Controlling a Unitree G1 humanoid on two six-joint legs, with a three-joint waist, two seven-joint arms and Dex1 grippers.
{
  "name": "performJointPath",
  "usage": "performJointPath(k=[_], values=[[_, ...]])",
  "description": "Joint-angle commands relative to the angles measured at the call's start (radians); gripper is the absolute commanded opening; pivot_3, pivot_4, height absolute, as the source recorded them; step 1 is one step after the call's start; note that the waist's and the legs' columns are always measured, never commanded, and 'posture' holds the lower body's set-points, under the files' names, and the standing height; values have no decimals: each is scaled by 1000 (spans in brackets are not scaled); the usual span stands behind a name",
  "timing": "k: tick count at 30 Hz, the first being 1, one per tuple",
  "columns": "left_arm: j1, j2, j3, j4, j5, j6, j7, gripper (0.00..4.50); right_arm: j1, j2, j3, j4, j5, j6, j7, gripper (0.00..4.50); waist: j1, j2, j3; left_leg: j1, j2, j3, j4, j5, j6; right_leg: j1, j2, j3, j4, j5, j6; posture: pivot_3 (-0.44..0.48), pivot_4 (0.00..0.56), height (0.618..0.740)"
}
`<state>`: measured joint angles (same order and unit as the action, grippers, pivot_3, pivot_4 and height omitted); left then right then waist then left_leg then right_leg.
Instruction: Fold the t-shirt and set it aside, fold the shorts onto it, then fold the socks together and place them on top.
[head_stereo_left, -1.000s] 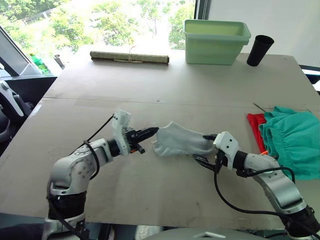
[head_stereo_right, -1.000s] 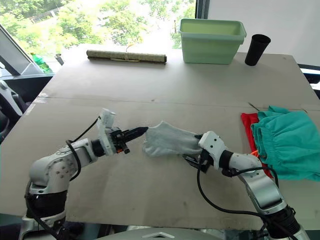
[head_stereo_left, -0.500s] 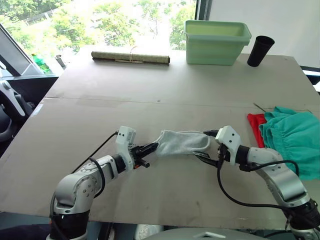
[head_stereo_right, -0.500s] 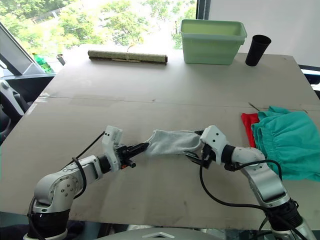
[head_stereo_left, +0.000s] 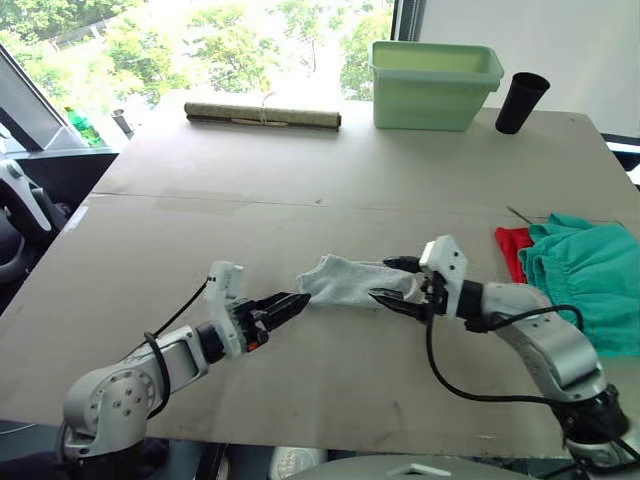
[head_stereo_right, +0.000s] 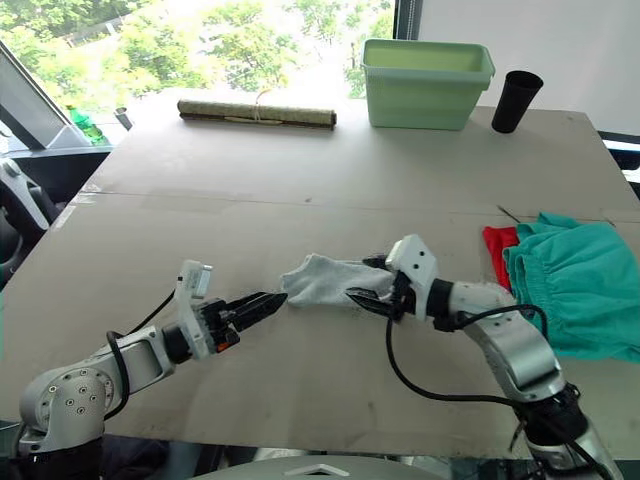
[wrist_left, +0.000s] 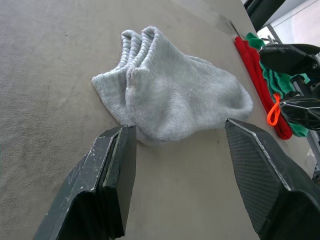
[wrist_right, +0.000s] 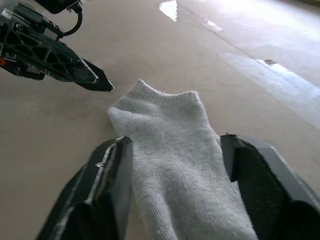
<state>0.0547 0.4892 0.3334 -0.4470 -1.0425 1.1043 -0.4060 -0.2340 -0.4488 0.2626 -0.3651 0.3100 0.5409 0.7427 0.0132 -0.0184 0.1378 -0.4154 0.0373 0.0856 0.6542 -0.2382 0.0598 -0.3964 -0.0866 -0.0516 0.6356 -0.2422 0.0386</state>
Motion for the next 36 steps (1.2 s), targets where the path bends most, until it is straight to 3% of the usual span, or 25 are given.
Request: performJointPath(k=[1,2,4,7,15,21,24,26,28,31,36], values=[[-49,-18,-31,3,16,27,103,3015,-45,9,51,98,-71,-13,-18,1050,0,0,0,0,0,0,0,0,0,0,0,0,0,0,0,0,150,740],[-61,-14,-51,7,42,40,137,3015,-55,12,69,133,-91,-13,-21,946,0,0,0,-1,0,0,0,0,0,0,0,0,0,0,0,0,150,740],[-78,-25,-62,24,57,73,199,3015,-65,9,96,176,-121,-20,-13,76,-1,0,0,0,-1,0,0,1,-2,0,0,0,0,0,0,0,150,740],[-104,-58,-49,40,-1,154,267,3015,-72,16,109,218,-143,-29,-10,76,-1,0,-3,2,0,0,-1,2,-3,1,0,0,1,0,0,0,150,740],[-246,-278,59,152,-109,287,582,3015,-43,23,113,227,-159,-40,0,76,4,2,-8,11,-1,-1,0,1,-2,11,-1,-2,3,0,0,0,150,740],[-335,-349,43,211,-74,340,681,3015,-33,36,118,219,-170,-39,-5,76,3,1,-10,16,-1,-3,0,-2,-5,18,-1,-3,1,0,0,0,150,740],[-349,-353,28,218,-50,323,668,3015,-24,39,115,210,-176,-34,-12,76,3,1,-10,16,-1,-3,-1,-2,-5,18,-1,-3,0,0,0,0,150,740],[-348,-319,-5,193,-22,289,615,1981,-17,40,108,203,-180,-29,-19,0,3,1,-10,16,-1,-3,-1,-2,-6,18,-1,-3,0,-1,0,0,150,740],[-349,-305,-1,168,-30,257,567,1266,-13,39,102,197,-181,-22,-25,0,2,2,-10,16,-1,-3,-1,-2,-6,18,-2,-3,-1,-1,-1,0,150,740],[-344,-200,-76,94,-14,203,383,17,-17,43,98,201,-189,-17,-40,0,-1,-1,-8,15,0,-3,-3,-2,-6,17,-2,-3,-3,-1,-1,0,150,740],[-371,-69,-246,-8,81,27,103,17,-41,63,105,209,-201,2,-62,0,-4,1,-7,12,0,-3,-9,-1,-9,14,-2,-3,-8,-1,-2,0,150,740]])
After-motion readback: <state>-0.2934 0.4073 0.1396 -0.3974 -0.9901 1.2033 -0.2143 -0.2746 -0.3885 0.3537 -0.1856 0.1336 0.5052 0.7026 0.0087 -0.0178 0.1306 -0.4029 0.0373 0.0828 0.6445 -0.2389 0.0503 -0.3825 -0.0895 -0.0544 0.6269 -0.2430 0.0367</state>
